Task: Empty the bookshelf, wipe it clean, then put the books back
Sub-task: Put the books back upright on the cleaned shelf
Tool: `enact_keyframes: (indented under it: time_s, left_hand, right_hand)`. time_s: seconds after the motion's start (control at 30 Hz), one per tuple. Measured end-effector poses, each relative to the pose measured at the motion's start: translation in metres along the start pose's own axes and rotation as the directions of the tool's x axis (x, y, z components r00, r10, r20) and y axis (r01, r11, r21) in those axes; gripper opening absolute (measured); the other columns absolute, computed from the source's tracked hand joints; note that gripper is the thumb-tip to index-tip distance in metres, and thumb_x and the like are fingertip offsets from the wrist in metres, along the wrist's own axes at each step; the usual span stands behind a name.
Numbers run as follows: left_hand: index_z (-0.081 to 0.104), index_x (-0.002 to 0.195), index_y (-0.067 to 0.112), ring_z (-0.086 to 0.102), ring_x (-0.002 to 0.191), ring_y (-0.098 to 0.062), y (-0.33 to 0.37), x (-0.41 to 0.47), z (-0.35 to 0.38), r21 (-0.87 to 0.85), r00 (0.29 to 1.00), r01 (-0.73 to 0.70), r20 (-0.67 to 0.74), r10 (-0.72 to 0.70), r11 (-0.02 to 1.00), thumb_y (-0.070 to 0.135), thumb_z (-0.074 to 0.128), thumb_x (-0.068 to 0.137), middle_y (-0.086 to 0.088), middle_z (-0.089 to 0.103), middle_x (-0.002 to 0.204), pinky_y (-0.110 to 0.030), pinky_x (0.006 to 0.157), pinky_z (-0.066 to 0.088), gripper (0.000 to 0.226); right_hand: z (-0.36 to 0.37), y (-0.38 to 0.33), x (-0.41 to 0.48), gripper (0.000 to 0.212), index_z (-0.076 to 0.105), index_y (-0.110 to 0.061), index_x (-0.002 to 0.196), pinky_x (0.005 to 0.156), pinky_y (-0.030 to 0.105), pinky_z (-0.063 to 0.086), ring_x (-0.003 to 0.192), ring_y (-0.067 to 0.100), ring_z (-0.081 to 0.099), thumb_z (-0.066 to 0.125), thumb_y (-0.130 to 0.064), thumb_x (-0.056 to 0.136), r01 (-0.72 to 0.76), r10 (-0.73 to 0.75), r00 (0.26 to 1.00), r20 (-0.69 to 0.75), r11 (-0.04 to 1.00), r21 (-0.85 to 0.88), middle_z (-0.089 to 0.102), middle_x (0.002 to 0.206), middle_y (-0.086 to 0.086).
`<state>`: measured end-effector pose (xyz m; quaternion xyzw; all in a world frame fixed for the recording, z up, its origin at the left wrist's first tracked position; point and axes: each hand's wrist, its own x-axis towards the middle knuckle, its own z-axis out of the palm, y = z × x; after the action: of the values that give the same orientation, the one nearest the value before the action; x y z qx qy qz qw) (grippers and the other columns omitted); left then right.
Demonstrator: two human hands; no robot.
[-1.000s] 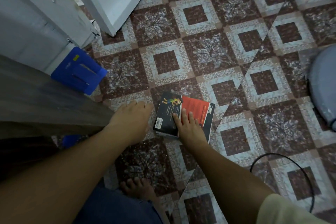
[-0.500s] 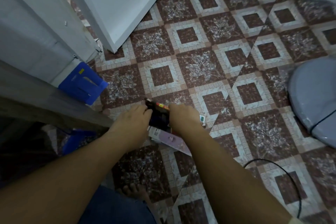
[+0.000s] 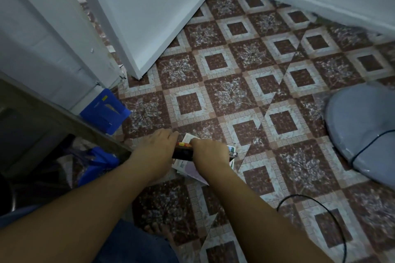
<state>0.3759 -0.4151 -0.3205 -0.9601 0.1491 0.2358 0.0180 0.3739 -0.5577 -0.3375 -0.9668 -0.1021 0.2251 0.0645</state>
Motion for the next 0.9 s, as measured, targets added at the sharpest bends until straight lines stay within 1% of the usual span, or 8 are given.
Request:
enact_keyframes:
  time_s: [0.07,0.2,0.33,0.43,0.57,0.67,0.77,0.9]
  left_hand:
    - [0.028,0.148,0.019,0.040,0.131,-0.020,0.001,-0.004,-0.014,-0.006,1.000,-0.004,-0.004,0.004,1.000,0.020,0.055,0.093,-0.002,0.039,0.146,-0.033,0.105,0.036,0.062]
    - [0.049,0.129,0.027,0.058,0.101,-0.021,-0.002,-0.019,-0.044,-0.007,0.996,0.058,0.065,-0.058,0.998,0.024,0.057,0.092,-0.001,0.060,0.117,-0.032,0.080,0.048,0.038]
    - [0.062,0.114,0.019,0.058,0.092,-0.022,-0.011,-0.054,-0.082,-0.060,0.995,0.026,0.095,-0.020,0.998,0.028,0.052,0.098,-0.005,0.063,0.105,-0.033,0.078,0.047,0.021]
    - [0.066,0.101,0.020,0.058,0.084,-0.019,-0.022,-0.093,-0.103,-0.197,1.000,0.013,0.000,-0.013,0.980,0.030,0.054,0.096,-0.001,0.063,0.091,-0.031,0.068,0.043,0.016]
    - [0.061,0.084,0.022,0.059,0.081,-0.016,-0.041,-0.152,-0.132,-0.257,0.997,0.053,-0.036,-0.064,0.965,0.038,0.058,0.093,0.006,0.056,0.078,-0.033,0.074,0.049,0.019]
    - [0.064,0.089,0.023,0.059,0.080,-0.012,-0.063,-0.210,-0.158,-0.269,0.988,0.129,-0.051,-0.148,0.955,0.038,0.057,0.094,0.006,0.060,0.084,-0.032,0.073,0.050,0.017]
    - [0.064,0.092,0.025,0.057,0.079,-0.010,-0.089,-0.260,-0.170,-0.253,0.963,0.222,-0.096,-0.253,0.942,0.039,0.055,0.095,0.005,0.059,0.086,-0.030,0.070,0.048,0.017]
    - [0.061,0.088,0.020,0.058,0.084,-0.018,-0.136,-0.333,-0.168,-0.243,0.862,0.403,-0.223,-0.455,0.882,0.035,0.056,0.095,0.002,0.055,0.082,-0.032,0.071,0.046,0.017]
  right_hand:
    - [-0.017,-0.006,-0.008,0.028,0.057,-0.018,0.121,0.066,0.032,0.037,0.096,0.027,0.064,0.045,-0.008,0.098,0.052,-0.053,0.998,-0.018,0.998,-0.041,0.066,0.107,0.006]
    - [-0.061,-0.017,-0.027,0.024,0.059,-0.018,0.117,0.067,0.034,0.038,0.088,0.027,0.062,0.046,-0.011,0.098,0.140,-0.144,0.989,-0.033,0.985,-0.103,0.065,0.099,0.005]
    - [-0.110,-0.031,-0.054,0.019,0.063,-0.020,0.107,0.055,0.029,0.034,0.070,0.024,0.052,0.053,-0.014,0.092,0.244,-0.246,0.969,-0.002,0.959,-0.143,0.058,0.084,0.002]
    - [-0.145,-0.046,-0.079,0.014,0.063,-0.020,0.100,0.060,0.031,0.039,0.076,0.025,0.057,0.058,-0.015,0.087,0.241,-0.242,0.970,0.008,0.959,-0.150,0.061,0.087,0.002]
    - [-0.180,-0.079,-0.110,0.016,0.065,-0.017,0.101,0.070,0.035,0.051,0.086,0.025,0.063,0.059,-0.012,0.087,0.250,-0.249,0.968,0.025,0.956,-0.157,0.064,0.095,0.004]
    - [-0.199,-0.123,-0.134,0.018,0.065,-0.020,0.107,0.080,0.039,0.055,0.089,0.022,0.064,0.063,-0.021,0.089,0.320,-0.330,0.943,-0.035,0.933,-0.167,0.065,0.099,0.002]
    - [-0.216,-0.170,-0.151,0.019,0.064,-0.030,0.110,0.079,0.035,0.052,0.093,0.021,0.064,0.059,-0.023,0.093,0.419,-0.443,0.893,-0.083,0.883,-0.213,0.065,0.101,0.000]
    - [-0.230,-0.244,-0.170,0.028,0.060,-0.038,0.118,0.082,0.040,0.052,0.099,0.023,0.062,0.053,-0.023,0.095,0.563,-0.612,0.781,-0.126,0.777,-0.282,0.063,0.107,-0.001]
